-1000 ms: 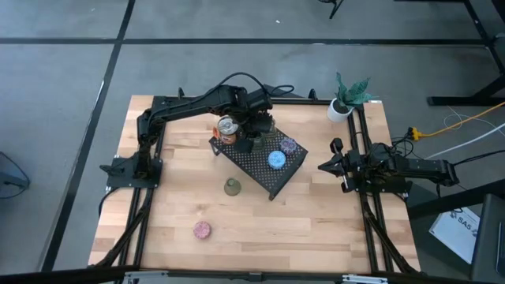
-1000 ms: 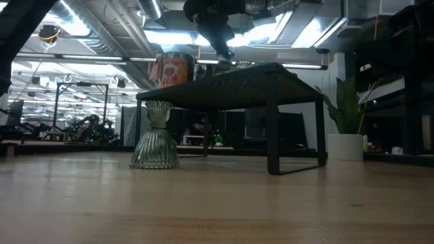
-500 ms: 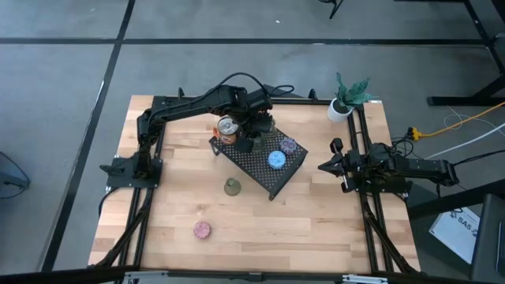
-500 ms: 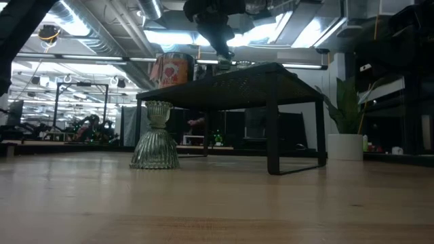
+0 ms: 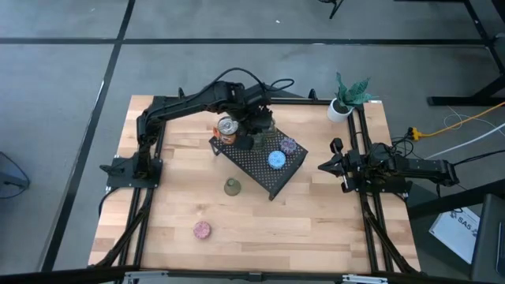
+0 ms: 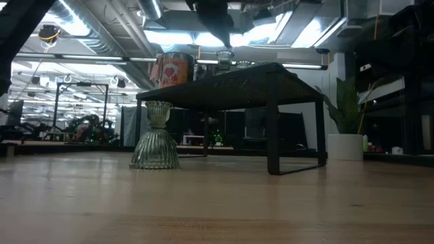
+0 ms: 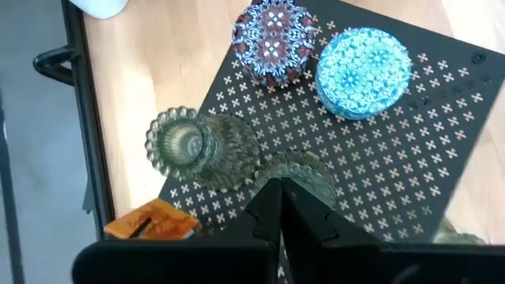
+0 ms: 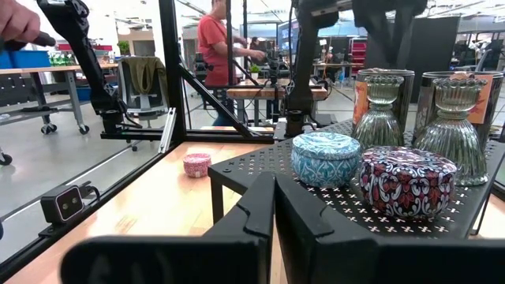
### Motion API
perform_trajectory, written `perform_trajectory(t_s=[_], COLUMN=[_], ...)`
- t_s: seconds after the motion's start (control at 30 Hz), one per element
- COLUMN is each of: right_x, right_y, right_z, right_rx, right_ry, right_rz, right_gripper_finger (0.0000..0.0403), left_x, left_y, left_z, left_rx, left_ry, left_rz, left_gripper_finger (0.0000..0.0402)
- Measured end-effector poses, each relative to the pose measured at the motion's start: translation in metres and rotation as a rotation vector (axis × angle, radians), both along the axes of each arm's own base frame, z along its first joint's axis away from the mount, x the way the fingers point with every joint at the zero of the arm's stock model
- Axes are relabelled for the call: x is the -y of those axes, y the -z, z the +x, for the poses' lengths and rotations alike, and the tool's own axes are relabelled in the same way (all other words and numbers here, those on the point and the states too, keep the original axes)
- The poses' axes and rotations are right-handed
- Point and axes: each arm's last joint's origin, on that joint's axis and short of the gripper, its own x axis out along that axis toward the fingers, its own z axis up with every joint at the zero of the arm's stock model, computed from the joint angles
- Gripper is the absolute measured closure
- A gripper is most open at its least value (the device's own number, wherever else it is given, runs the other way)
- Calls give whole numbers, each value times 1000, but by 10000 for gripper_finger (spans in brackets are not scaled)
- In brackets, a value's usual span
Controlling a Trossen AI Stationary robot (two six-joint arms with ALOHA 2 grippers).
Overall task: Pick & Place candle stick holders
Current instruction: Put the glass candle holder on the shelf
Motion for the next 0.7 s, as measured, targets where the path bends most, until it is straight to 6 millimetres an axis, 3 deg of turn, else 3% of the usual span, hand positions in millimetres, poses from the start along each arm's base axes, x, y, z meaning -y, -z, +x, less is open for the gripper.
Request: perform_trajectory(t_s=[0.3,0.7], right_x=[0,0], right_y=[0,0], right_z=[0,0], right_rx=[0,0], right_ry=[0,0], right_rz=[0,0], right_gripper_finger=[387,387], left_x=[35,67], left_y=[-25,-23], left_z=[-10,-23], left_rx=[-26,-168], left_ry=[81,152], left_rz=[-4,-70], left_gripper_finger=[401,400])
